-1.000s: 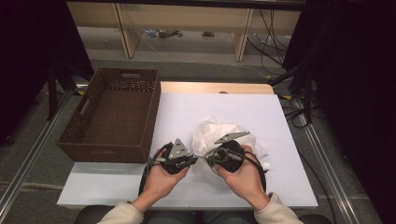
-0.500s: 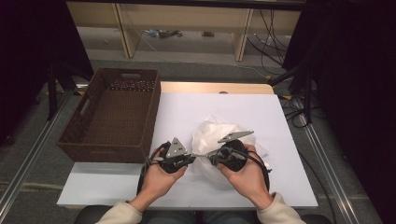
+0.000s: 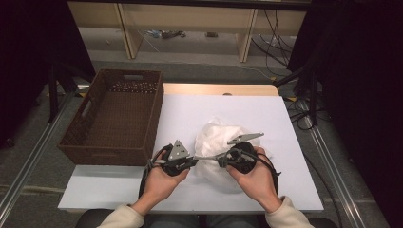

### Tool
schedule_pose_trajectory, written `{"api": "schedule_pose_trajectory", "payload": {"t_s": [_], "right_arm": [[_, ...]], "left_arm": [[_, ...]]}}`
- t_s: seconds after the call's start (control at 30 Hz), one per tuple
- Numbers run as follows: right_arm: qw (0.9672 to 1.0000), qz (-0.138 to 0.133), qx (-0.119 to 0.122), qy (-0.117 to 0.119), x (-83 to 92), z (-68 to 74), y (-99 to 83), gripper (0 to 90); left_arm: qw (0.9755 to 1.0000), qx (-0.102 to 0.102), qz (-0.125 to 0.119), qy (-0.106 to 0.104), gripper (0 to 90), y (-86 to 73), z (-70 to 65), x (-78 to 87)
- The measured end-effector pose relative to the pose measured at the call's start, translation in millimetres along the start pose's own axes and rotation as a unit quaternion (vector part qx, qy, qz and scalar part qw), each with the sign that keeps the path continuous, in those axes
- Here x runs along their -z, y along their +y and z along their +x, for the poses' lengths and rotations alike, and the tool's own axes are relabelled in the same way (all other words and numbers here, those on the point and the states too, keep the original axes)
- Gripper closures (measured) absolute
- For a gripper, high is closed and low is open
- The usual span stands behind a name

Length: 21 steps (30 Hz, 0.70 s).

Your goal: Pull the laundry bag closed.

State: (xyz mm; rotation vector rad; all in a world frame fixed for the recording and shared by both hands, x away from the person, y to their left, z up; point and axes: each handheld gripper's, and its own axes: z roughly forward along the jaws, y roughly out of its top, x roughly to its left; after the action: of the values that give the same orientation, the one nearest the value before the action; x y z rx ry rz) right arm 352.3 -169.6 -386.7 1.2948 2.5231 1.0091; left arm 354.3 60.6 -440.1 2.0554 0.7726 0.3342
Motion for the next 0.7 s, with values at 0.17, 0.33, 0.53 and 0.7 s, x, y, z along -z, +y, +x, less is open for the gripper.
{"api": "schedule_pose_trajectory", "payload": {"t_s": [0.17, 0.33, 0.53, 0.7], "right_arm": [[0.9999, -0.011, 0.004, -0.003, 0.5, -2.7, -1.8, 86.9], [1.0, -0.003, -0.008, 0.0, 1.3, -1.7, -2.2, 86.9], [0.9999, 0.004, -0.013, 0.002, 2.6, -1.7, -2.2, 86.9], [1.0, -0.003, 0.005, -0.001, 3.2, -6.1, -2.5, 86.9]], "left_arm": [[1.0, -0.004, 0.002, 0.0, 87.2, 0.0, 2.2, 0.9], [1.0, -0.004, -0.001, 0.003, 87.2, -0.4, 1.7, 0.5], [1.0, -0.006, 0.0, 0.003, 87.2, -0.4, 1.8, 0.4], [1.0, -0.004, 0.001, 0.003, 87.2, -0.7, 2.3, 0.6]]}}
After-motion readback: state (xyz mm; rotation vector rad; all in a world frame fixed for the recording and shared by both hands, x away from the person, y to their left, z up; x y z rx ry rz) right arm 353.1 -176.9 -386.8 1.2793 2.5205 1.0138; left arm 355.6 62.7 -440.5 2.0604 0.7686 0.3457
